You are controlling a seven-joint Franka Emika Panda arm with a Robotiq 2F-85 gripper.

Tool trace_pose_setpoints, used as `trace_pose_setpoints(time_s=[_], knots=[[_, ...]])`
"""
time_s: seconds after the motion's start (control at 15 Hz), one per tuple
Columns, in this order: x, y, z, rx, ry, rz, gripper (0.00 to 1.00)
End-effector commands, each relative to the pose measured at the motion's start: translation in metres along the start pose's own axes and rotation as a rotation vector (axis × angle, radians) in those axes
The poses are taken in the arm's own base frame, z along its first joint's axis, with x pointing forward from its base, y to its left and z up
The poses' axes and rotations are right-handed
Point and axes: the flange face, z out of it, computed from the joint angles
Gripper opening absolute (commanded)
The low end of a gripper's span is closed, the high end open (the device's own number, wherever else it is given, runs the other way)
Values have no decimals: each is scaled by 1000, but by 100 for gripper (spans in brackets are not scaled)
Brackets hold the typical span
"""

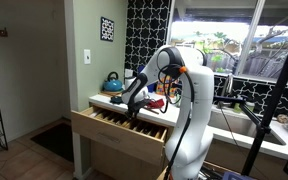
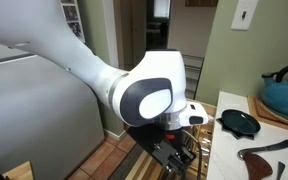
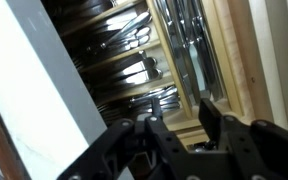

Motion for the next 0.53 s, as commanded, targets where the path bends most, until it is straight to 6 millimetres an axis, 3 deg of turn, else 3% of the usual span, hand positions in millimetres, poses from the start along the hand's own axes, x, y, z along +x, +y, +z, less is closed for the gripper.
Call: trace_pose_setpoints(time_s=[0.0, 0.2, 0.27, 0.47], knots=[[-22, 6, 22, 70, -68, -35, 35], [-40, 10, 39, 100, -130, -71, 44], [-46, 13, 43, 103, -151, -77, 51], [-64, 19, 56, 120, -206, -93, 49]])
